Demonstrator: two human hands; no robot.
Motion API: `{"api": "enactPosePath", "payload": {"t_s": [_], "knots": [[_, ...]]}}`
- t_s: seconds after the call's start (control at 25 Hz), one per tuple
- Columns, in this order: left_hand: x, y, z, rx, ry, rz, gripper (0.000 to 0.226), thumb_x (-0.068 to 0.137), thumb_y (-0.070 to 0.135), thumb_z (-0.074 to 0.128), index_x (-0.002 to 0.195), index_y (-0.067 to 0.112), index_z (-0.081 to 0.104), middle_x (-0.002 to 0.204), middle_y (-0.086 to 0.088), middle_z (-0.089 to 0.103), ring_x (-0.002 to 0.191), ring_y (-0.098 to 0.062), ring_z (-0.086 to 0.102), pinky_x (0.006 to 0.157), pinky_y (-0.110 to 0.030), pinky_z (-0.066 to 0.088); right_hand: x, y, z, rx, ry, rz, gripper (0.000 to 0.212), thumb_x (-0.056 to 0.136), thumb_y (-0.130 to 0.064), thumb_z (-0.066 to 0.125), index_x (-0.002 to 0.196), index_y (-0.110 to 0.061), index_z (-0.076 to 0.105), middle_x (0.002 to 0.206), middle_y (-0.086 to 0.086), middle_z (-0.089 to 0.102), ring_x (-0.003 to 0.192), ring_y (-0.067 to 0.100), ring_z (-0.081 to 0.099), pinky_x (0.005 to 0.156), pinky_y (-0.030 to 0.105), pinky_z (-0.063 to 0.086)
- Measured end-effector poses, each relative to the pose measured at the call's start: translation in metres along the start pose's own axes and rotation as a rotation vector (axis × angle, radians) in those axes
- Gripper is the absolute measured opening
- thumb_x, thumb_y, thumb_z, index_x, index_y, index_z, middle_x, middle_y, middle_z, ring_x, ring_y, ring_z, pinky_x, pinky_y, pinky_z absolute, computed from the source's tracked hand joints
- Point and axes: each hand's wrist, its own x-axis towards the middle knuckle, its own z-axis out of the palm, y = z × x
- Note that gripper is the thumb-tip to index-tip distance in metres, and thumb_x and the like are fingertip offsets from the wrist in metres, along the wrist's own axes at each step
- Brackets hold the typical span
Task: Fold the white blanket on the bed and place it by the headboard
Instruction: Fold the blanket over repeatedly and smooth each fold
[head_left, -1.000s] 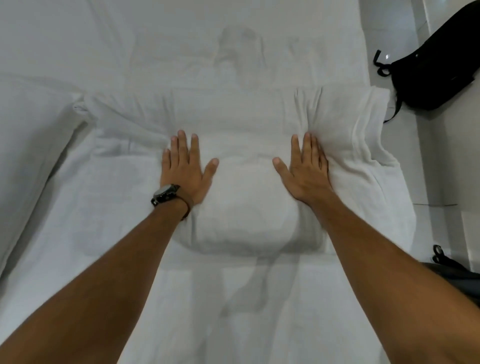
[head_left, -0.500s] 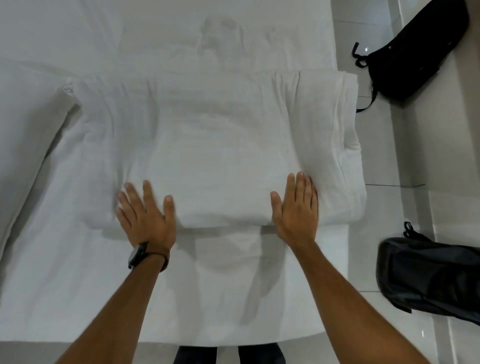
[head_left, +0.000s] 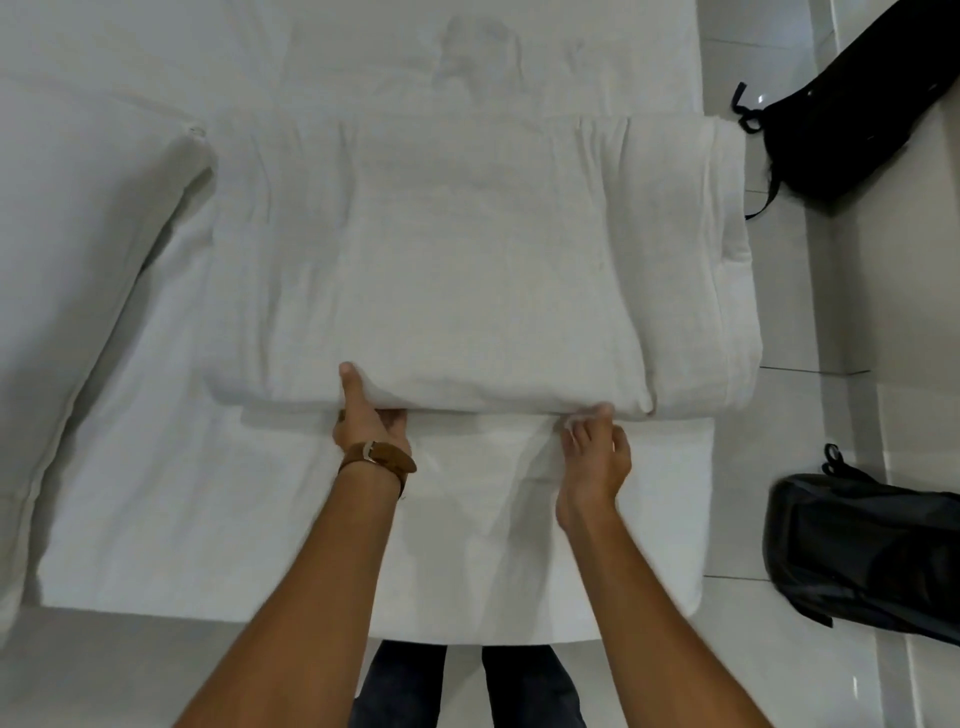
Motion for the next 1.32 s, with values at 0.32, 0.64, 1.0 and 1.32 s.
{"api": "enactPosePath", "payload": {"t_s": [0.32, 0.64, 1.0, 1.32], "knots": [[0.012, 0.02, 0.009, 0.073, -0.176, 0.001, 0.047, 0.087, 0.045, 0.086, 0.124, 0.017, 0.075, 0.114, -0.004, 0.083, 0.1, -0.021, 0.081, 0.098, -0.046, 0.064, 0.021, -0.045, 0.047, 0.06, -0.016, 0.23, 0.049, 0.079, -0.018, 0.099, 0.122, -0.014, 0.074, 0.12, 0.01, 0.082, 0.108, 0.031, 0.08, 0.094, 0.053, 0.067], [-0.052, 0.026, -0.057, 0.06, -0.111, 0.049, 0.055, 0.086, 0.041, 0.089, 0.13, 0.015, 0.069, 0.116, -0.004, 0.081, 0.098, -0.02, 0.081, 0.07, -0.034, 0.068, -0.053, -0.038, -0.016, 0.106, 0.037, 0.191, 0.05, 0.079, -0.012, 0.094, 0.126, -0.011, 0.076, 0.121, 0.008, 0.083, 0.108, 0.03, 0.08, 0.085, 0.044, 0.068], [-0.137, 0.006, -0.196, 0.033, -0.047, 0.066, 0.053, 0.085, 0.044, 0.089, 0.129, 0.021, 0.071, 0.119, -0.002, 0.081, 0.108, -0.023, 0.079, 0.099, -0.046, 0.063, -0.158, -0.001, -0.131, 0.113, 0.166, 0.161, 0.04, 0.081, -0.014, 0.091, 0.118, -0.015, 0.077, 0.111, 0.004, 0.083, 0.102, 0.026, 0.079, 0.079, 0.039, 0.066], [-0.204, 0.032, -0.191, -0.094, -0.134, 0.125, 0.029, 0.09, 0.034, 0.072, 0.118, 0.029, 0.078, 0.107, 0.006, 0.083, 0.11, -0.024, 0.076, 0.086, -0.038, 0.064, -0.211, -0.027, -0.139, 0.195, 0.273, -0.158, 0.026, 0.082, -0.01, 0.081, 0.107, -0.01, 0.085, 0.104, 0.002, 0.086, 0.09, 0.026, 0.079, 0.076, 0.037, 0.065]]}}
